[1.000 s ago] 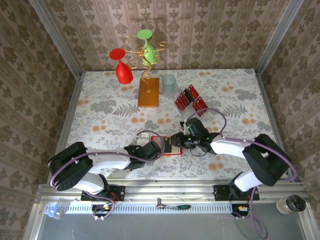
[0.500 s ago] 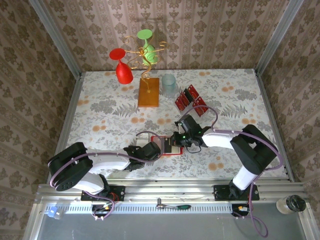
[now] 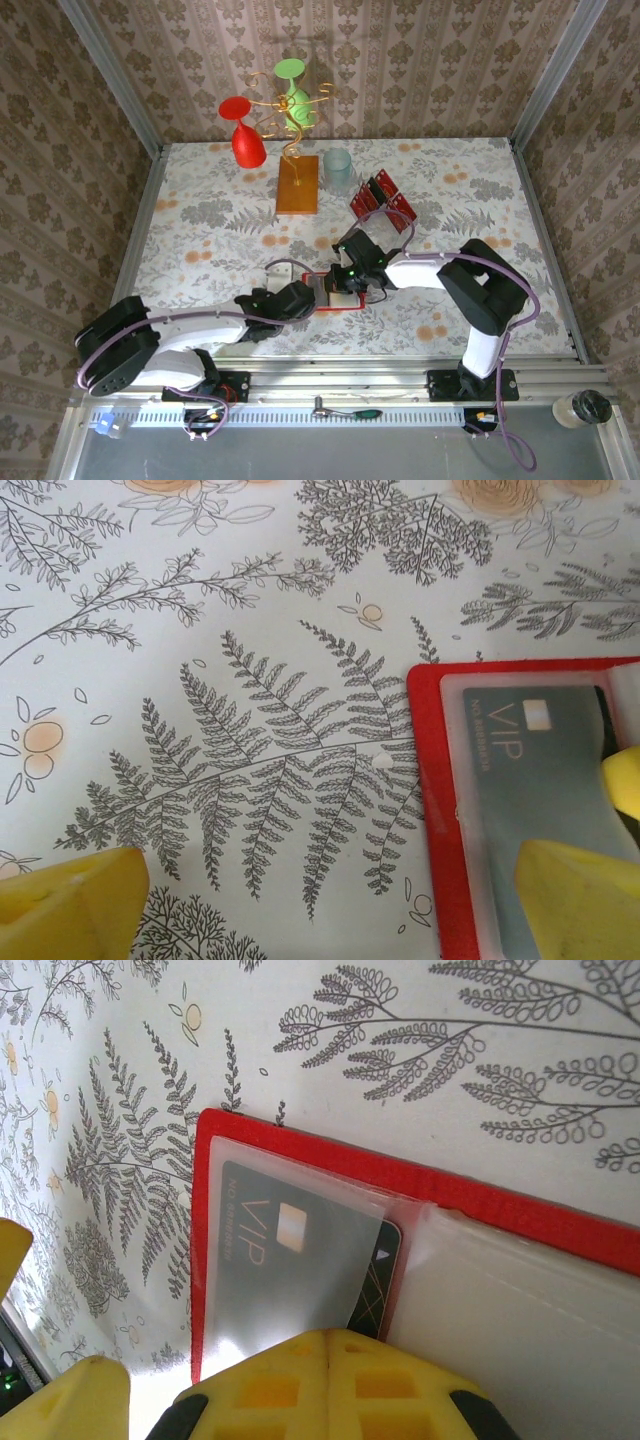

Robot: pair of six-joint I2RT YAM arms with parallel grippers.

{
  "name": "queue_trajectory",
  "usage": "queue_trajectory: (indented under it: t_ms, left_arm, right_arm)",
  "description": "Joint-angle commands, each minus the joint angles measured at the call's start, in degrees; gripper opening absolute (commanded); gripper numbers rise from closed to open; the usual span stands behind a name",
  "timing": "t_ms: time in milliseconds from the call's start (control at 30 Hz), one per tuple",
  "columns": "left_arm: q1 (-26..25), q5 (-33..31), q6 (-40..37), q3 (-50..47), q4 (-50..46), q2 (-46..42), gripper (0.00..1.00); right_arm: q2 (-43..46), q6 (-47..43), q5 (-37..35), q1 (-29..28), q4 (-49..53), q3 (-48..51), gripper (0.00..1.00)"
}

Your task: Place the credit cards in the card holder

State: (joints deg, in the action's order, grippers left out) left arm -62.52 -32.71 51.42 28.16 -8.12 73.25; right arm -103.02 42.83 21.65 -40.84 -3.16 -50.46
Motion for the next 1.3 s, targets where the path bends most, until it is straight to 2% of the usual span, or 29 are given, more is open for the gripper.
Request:
queue_trajectory:
  t_ms: [0, 333, 633, 1033, 1267]
  left_arm:
    - [0.8, -1.4, -0.1, -1.2, -2.5, -1.2, 0.95]
    - [1.3, -0.3, 0.5, -2.7, -1.4, 0.1, 0.96]
    - [1.4, 0.1, 0.7, -2.9, -0.4, 3.0, 0.95]
    - [1.4, 0.2, 0.9, -3.4, 0.3, 3.7, 0.95]
    - [1.4, 0.3, 1.0, -3.5, 0.7, 4.0, 0.95]
  right_arm:
    - [-0.4, 1.1, 0.9, -0.7, 1.4, -1.0, 0.0]
    - [6.6, -0.7, -2.6, -0.7, 7.6, 0.2, 0.06]
    - [4.7, -2.6, -3.9, -0.7, 9.7, -1.8, 0.0]
    - [-0.4, -3.0, -3.0, -0.7, 9.6, -4.9, 0.0]
    - [-0.2, -2.8, -3.2, -0.8, 8.9, -4.1, 0.0]
